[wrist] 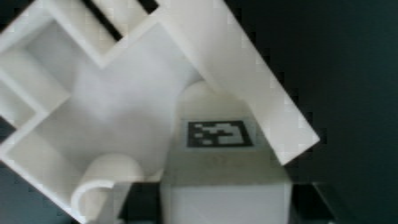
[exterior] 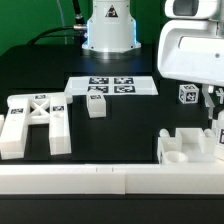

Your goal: Assemble chair

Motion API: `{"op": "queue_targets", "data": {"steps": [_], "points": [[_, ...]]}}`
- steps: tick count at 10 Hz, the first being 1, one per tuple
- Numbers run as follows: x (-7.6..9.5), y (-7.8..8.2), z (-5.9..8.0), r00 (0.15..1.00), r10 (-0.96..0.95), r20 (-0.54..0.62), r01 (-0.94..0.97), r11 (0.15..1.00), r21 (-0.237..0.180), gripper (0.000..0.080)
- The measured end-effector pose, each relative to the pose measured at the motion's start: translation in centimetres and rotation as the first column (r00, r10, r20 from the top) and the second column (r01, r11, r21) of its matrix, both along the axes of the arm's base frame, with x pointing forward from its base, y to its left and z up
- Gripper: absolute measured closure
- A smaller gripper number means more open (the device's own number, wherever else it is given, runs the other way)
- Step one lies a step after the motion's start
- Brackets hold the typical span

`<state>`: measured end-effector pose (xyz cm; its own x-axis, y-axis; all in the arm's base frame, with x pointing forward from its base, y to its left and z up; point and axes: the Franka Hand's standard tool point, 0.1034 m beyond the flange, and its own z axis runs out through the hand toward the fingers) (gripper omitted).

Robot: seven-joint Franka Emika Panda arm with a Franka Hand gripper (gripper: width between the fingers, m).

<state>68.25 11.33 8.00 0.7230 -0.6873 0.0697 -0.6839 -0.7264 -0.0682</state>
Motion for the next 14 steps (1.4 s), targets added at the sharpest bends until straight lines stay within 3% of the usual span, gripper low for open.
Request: {"op": "queue_targets", "data": {"steps": [4, 7, 10, 12, 13, 14], "points": [[-0.02, 0.05, -0.07, 0.963, -0.271, -0.006, 0.271, 0.962, 0.04, 0.0505], [0.01, 0.04, -0.13, 0.851, -0.525, -0.018, 0.525, 0.847, 0.083, 0.0505], [0.09, 0.28, -0.16, 0.646, -0.761, -0.057, 0.76, 0.636, 0.13, 0.0505], [0.08, 0.38, -0.17, 0.602, -0.796, -0.066, 0.796, 0.591, 0.132, 0.0505], [0.06, 0.43, -0.21, 0.605, -0.793, -0.066, 0.793, 0.595, 0.132, 0.0413], [0.05, 0.41, -0.22, 0.64, -0.766, -0.061, 0.766, 0.629, 0.129, 0.0262]]}}
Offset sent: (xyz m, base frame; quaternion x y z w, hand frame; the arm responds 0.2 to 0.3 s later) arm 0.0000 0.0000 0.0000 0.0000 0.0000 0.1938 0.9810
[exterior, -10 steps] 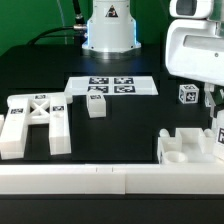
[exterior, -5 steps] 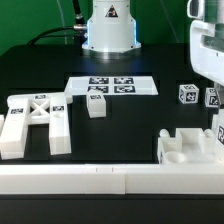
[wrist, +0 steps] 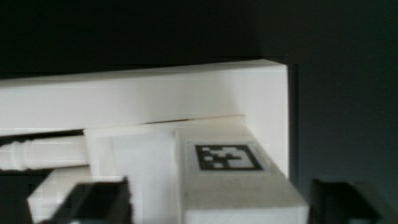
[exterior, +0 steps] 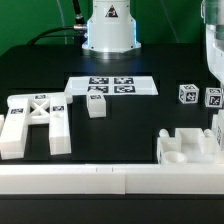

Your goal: Assemble chair

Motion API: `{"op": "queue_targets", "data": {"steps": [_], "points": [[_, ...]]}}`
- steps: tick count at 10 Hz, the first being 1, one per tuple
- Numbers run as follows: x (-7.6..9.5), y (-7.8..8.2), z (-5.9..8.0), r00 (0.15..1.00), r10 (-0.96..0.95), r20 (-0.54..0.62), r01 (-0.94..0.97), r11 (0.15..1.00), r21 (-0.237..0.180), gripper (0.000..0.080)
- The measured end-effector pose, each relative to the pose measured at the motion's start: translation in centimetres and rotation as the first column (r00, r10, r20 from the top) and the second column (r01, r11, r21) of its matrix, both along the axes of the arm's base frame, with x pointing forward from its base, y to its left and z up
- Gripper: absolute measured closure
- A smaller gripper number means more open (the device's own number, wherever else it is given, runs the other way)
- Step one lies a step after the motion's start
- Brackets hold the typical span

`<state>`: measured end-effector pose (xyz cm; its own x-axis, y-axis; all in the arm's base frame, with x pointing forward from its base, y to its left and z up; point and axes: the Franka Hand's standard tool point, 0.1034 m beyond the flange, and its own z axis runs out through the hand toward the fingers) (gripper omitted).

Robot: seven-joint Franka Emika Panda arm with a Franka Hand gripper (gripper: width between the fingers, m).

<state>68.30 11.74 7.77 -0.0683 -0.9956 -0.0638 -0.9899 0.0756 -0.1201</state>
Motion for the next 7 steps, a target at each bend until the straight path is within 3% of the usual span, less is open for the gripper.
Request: {"op": "queue_targets", "data": {"steps": [1, 7], "points": [[-0.01, -0.02, 0.06, 0.999, 0.04, -0.004, -0.04, 0.999, -0.004, 0.0176], [0.01, -0.03, 0.05, 0.906, 0.423, 0.007, -0.422, 0.905, -0.056, 0.015]]}}
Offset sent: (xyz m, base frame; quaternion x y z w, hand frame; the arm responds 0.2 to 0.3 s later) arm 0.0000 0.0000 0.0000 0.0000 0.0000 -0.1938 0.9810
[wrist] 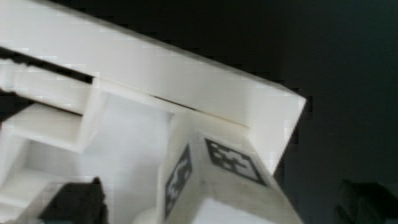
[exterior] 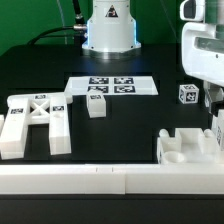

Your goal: Assemble chair

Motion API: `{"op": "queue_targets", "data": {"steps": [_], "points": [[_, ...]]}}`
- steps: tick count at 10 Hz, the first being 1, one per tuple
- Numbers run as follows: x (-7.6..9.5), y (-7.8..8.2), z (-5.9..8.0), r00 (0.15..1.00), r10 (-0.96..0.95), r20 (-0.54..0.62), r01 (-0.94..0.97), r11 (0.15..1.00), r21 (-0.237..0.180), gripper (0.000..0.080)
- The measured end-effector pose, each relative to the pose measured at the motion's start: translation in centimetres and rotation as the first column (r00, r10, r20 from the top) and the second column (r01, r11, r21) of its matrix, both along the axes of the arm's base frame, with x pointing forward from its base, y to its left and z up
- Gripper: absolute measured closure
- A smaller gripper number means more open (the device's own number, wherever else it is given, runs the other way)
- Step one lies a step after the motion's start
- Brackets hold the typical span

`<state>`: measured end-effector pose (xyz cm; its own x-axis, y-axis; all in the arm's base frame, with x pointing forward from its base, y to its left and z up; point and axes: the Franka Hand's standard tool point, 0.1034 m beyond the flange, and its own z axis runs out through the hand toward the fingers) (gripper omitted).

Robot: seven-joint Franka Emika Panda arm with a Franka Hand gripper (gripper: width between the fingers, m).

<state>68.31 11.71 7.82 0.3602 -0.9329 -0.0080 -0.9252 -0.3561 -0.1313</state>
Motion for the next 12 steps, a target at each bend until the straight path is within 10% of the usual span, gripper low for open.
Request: {"op": "queue_targets", "data": {"steps": [12], "points": [[-0.04, -0.29, -0.05, 0.551, 0.832, -0.058, -0.829, 0.539, -0.148, 0.015]]}}
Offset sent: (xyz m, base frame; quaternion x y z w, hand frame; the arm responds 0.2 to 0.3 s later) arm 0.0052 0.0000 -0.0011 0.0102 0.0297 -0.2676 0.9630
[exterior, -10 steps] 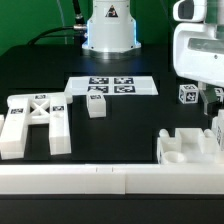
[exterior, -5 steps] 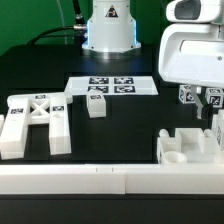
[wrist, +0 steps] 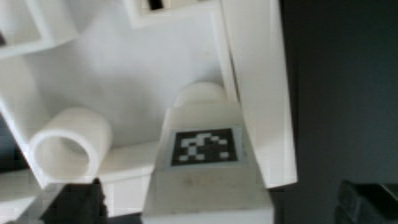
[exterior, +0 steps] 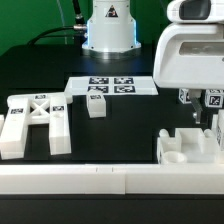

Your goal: Assemble chair

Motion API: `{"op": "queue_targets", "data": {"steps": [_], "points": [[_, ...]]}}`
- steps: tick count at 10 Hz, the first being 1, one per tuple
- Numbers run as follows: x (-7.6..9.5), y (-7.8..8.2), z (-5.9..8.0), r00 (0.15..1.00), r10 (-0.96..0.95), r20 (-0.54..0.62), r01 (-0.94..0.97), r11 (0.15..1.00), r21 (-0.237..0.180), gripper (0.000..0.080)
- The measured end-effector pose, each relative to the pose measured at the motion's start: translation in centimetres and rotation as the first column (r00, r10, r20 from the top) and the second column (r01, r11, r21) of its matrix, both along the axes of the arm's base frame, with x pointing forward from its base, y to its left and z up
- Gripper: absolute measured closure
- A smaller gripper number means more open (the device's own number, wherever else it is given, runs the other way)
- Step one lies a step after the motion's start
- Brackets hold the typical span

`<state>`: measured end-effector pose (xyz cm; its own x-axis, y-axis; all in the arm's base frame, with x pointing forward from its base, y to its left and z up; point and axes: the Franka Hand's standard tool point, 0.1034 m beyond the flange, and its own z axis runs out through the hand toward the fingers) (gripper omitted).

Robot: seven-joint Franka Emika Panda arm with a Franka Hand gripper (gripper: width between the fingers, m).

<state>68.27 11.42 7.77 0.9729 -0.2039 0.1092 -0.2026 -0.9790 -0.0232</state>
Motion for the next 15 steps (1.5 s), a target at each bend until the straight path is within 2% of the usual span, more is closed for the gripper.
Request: {"op": "queue_targets", "data": {"steps": [3, 4, 5, 6, 7, 10, 13, 15], "points": [[0.0, -0.18, -0.01, 0.987, 0.162, -0.003, -0.162, 0.986, -0.035, 0.015], [0.02, -0.25, 0.0, 0.987, 0.159, -0.003, -0.159, 0.987, -0.035, 0.0262], [0.01, -0.24, -0.01, 0.988, 0.157, -0.003, -0.157, 0.987, -0.034, 0.0412], [0.02, -0.25, 0.0, 0.988, 0.157, -0.003, -0.157, 0.987, -0.034, 0.0412], [0.02, -0.25, 0.0, 0.988, 0.157, -0.003, -0.157, 0.987, -0.034, 0.0511], [0.02, -0.26, 0.0, 0.991, 0.134, -0.002, -0.134, 0.99, -0.032, 0.0511], [-0.05, -0.09, -0.08, 0.99, -0.139, 0.001, 0.139, 0.99, 0.003, 0.0511], [-0.03, -0.18, -0.11, 0.943, -0.333, -0.004, 0.333, 0.943, 0.03, 0.051]]}}
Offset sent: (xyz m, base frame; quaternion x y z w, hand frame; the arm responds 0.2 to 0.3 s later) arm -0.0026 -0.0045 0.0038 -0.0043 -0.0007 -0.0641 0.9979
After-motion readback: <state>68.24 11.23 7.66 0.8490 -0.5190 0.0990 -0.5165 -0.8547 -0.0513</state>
